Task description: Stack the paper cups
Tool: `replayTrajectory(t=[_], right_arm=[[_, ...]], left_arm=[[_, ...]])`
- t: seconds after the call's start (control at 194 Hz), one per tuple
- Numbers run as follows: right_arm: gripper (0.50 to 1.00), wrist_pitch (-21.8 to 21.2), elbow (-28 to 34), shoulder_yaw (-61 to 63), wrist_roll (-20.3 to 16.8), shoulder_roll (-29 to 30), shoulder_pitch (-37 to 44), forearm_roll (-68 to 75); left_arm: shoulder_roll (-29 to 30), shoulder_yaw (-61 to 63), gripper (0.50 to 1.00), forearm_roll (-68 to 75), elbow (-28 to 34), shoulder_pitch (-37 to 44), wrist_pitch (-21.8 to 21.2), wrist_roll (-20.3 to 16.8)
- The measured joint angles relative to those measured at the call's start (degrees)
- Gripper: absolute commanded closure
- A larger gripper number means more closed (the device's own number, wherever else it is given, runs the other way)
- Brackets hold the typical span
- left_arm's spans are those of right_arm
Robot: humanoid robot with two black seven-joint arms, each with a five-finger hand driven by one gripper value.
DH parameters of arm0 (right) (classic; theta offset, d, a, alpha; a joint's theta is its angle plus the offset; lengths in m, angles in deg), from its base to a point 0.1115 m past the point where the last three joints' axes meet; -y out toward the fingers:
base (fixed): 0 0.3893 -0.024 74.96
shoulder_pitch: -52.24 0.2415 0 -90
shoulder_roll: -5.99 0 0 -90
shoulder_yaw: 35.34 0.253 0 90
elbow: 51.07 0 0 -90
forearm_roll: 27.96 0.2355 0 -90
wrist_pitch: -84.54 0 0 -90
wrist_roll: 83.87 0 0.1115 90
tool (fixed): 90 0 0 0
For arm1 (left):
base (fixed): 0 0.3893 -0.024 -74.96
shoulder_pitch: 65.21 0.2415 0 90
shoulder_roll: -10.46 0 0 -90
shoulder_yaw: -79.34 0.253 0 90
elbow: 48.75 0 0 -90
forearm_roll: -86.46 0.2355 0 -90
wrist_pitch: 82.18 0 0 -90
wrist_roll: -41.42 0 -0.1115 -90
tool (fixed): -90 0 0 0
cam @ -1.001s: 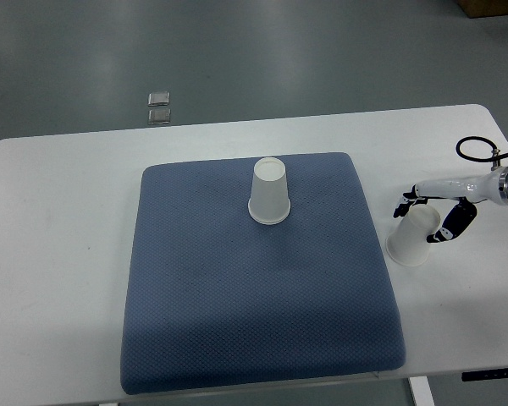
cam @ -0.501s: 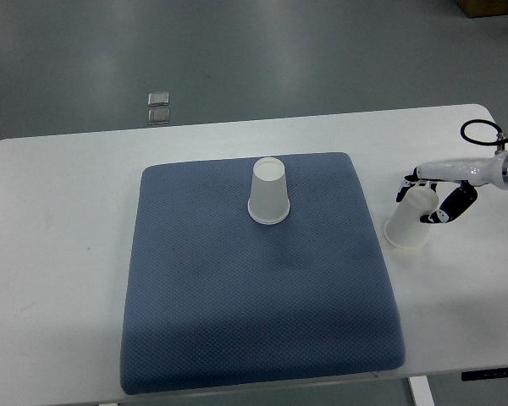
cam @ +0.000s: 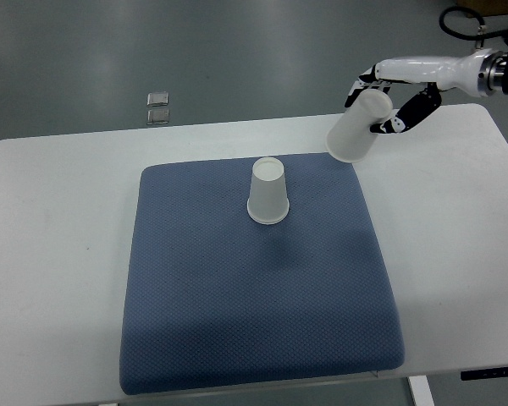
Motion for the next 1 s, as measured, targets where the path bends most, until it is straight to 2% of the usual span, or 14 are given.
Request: replayTrajectory(t=[0.17,0.475,1.001], right_arm=[[0.959,-2.9,0.0,-0.2,-0.5,4.3,3.3,0.3],[0.953,-3.4,-0.2,-1.5,-2.2,9.9,5.5,-0.6],[0.944,-3.4,-0.8,-5.8,-3.4,12.3,7.4,-3.7]], left_arm=[[0.0,0.0,0.5,0.0,0.0,0.0,0.0,0.0],[0.0,0.0,0.5,0.0,0.0,0.0,0.0,0.0],[0.0,0.0,0.5,0.0,0.0,0.0,0.0,0.0]])
